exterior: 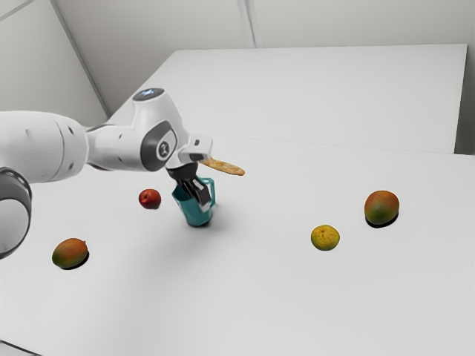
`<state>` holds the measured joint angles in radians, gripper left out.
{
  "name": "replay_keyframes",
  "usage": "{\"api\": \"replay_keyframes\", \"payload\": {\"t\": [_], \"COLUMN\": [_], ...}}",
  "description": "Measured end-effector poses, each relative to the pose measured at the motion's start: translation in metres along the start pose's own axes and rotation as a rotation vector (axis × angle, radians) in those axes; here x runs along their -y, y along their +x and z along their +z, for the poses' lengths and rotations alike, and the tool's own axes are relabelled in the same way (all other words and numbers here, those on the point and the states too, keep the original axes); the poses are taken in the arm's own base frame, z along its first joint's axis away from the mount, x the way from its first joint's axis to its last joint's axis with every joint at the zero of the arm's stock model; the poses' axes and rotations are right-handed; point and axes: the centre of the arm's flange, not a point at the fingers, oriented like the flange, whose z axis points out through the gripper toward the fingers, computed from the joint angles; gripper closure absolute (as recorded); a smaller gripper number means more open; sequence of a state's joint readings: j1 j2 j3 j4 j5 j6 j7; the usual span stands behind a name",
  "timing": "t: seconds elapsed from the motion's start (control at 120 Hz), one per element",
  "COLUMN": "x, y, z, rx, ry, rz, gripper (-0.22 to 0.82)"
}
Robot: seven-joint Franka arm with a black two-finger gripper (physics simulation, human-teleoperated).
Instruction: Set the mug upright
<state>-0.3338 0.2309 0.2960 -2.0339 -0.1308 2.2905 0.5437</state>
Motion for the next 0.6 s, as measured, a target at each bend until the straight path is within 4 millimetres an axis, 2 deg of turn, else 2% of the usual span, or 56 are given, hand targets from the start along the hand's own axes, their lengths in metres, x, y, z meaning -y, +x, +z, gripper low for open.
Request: {"api": "replay_keyframes", "payload": {"t": [0.133, 0.292, 0.367, 0.492, 0.6], "x": [-0.009, -0.016, -0.005, 0.027, 0.039], "y": [0.004, 0.021, 0.038, 0.062, 0.064], "z": [-0.031, -0.085, -0.115, -0.156, -0.168], "rx": [-0.053, -0.129, -0.143, -0.102, -0.019], "ry": [0.005, 0.008, 0.010, 0.012, -0.020], "rz": [0.008, 0.014, -0.001, -0.052, -0.109], "gripper": [0.26, 0.16, 0.11, 0.06, 0.04]}}
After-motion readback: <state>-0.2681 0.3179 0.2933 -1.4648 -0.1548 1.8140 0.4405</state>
